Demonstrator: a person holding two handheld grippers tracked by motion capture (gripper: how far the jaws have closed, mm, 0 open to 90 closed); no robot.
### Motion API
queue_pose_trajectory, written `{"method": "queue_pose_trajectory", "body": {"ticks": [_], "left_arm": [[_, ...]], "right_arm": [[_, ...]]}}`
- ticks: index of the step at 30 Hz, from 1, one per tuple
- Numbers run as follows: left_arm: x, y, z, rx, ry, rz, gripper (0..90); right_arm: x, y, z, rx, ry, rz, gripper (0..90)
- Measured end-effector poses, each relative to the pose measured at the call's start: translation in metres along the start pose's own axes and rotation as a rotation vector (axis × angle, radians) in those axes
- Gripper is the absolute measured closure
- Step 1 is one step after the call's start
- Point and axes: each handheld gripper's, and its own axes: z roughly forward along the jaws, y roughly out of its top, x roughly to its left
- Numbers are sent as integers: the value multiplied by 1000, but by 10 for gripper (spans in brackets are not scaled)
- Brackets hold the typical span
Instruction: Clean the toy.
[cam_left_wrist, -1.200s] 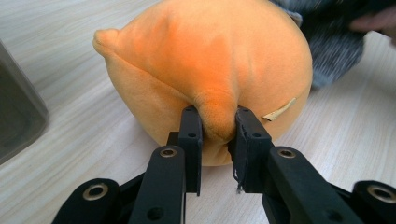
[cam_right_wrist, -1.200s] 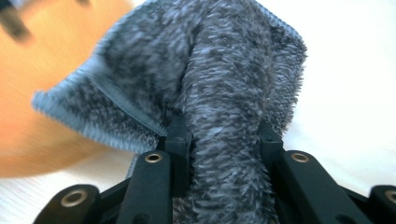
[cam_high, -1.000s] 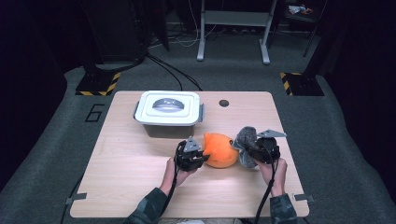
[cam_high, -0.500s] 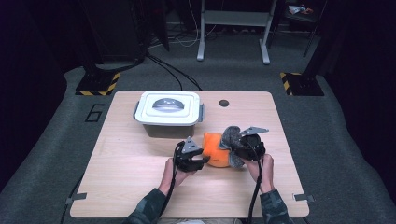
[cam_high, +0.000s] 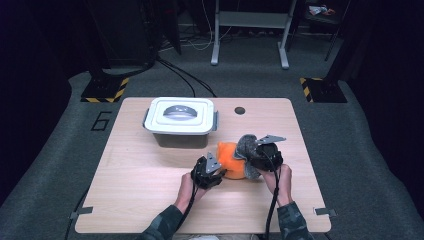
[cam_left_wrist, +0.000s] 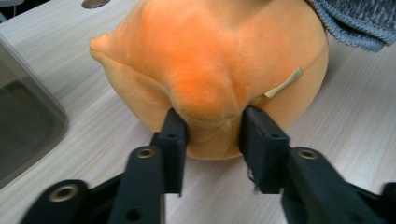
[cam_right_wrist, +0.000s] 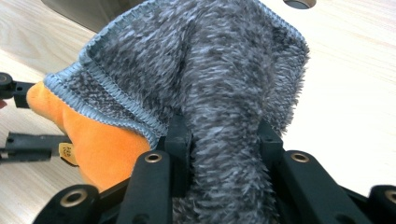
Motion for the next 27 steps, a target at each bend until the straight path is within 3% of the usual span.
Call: {"method": "queue_pose_trajectory", "body": {"ticks": [4,6,15,18,22,27], "left_arm": [[4,0,-1,-7,-40,-33,744],[5,1,-2,-8,-50,-38,768],[9,15,-11,-38,-153,-109,786],[9,17,-14,-42,-178,-136,785],[8,19,-14,-35,-180,-142,783],[6,20,-14,-33,-173,-134,779]], "right_arm": [[-1,-1,-2,-6,5,18,661],[-4,-1,-3,-17,3,-4,662],[-7,2,-24,-71,2,17,662],[-5,6,-32,-94,9,3,662],[7,13,-37,-100,45,-19,661],[29,24,-26,-92,78,-90,655]]}}
